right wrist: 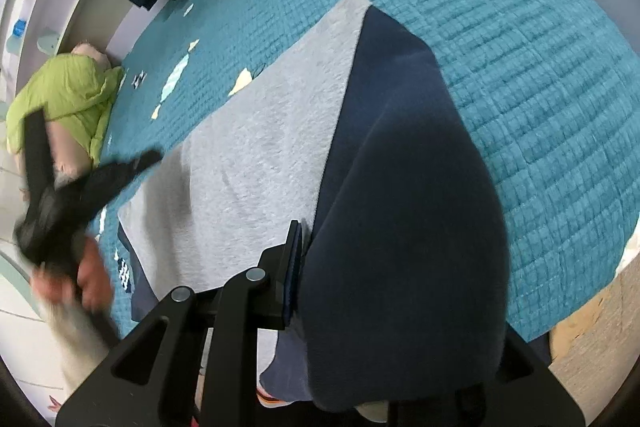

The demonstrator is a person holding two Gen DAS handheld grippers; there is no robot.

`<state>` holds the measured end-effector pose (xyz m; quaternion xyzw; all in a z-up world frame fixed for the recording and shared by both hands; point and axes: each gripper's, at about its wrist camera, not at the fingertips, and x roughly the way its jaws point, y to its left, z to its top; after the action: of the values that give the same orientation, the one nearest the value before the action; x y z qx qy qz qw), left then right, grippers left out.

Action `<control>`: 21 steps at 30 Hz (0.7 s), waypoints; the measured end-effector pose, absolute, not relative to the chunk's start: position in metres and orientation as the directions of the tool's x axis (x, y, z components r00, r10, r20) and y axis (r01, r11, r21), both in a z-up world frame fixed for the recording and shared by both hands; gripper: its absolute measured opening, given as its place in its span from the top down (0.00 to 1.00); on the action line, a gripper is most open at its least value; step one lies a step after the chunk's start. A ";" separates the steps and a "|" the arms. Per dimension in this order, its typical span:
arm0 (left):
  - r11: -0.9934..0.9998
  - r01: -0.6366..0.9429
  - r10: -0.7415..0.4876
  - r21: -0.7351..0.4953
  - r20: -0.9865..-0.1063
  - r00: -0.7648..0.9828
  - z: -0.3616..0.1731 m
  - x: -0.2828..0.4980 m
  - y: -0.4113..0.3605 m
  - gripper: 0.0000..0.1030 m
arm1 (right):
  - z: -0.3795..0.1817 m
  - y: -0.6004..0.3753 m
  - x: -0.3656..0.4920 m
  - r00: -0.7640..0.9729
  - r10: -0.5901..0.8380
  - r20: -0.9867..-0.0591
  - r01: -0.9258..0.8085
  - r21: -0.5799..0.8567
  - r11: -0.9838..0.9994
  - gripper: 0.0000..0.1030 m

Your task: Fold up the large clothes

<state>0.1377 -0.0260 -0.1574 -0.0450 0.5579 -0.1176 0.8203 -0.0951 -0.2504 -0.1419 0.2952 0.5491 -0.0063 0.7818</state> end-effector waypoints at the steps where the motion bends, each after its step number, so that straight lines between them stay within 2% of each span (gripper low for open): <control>1: 0.975 0.124 -0.214 -0.183 -0.920 0.329 -0.172 0.149 -0.031 0.99 | -0.142 -0.250 -0.096 0.398 0.312 -0.863 0.336 0.453 0.825 0.78; 3: 0.983 0.091 -0.180 -0.160 -0.942 0.284 -0.201 0.147 -0.034 1.00 | -0.140 -0.250 -0.095 0.406 0.314 -0.858 0.332 0.459 0.824 0.80; 6: 0.989 0.138 -0.109 -0.061 -0.921 0.375 -0.198 0.115 -0.047 1.00 | -0.137 -0.249 -0.093 0.417 0.326 -0.848 0.319 0.472 0.821 0.80; 11: 0.984 0.084 -0.175 -0.155 -0.924 0.341 -0.187 0.062 -0.034 1.00 | -0.136 -0.246 -0.088 0.400 0.308 -0.863 0.318 0.446 0.836 0.80; 15: 0.975 0.082 -0.222 -0.208 -0.949 0.226 -0.198 0.009 -0.035 1.00 | -0.147 -0.254 -0.087 0.398 0.340 -0.852 0.350 0.484 0.802 0.78; 18: 0.983 0.119 -0.167 -0.138 -0.943 0.289 -0.197 -0.034 -0.046 1.00 | -0.159 -0.261 -0.087 0.387 0.360 -0.849 0.377 0.502 0.779 0.78; 21: 0.986 0.094 -0.164 -0.140 -0.931 0.325 -0.200 -0.040 -0.047 1.00 | -0.152 -0.259 -0.090 0.418 0.350 -0.838 0.367 0.509 0.779 0.83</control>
<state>-0.0400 -0.0474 -0.2004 -0.0303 0.5753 -0.0791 0.8135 -0.0897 -0.2587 -0.1518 0.3325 0.5394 -0.0054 0.7736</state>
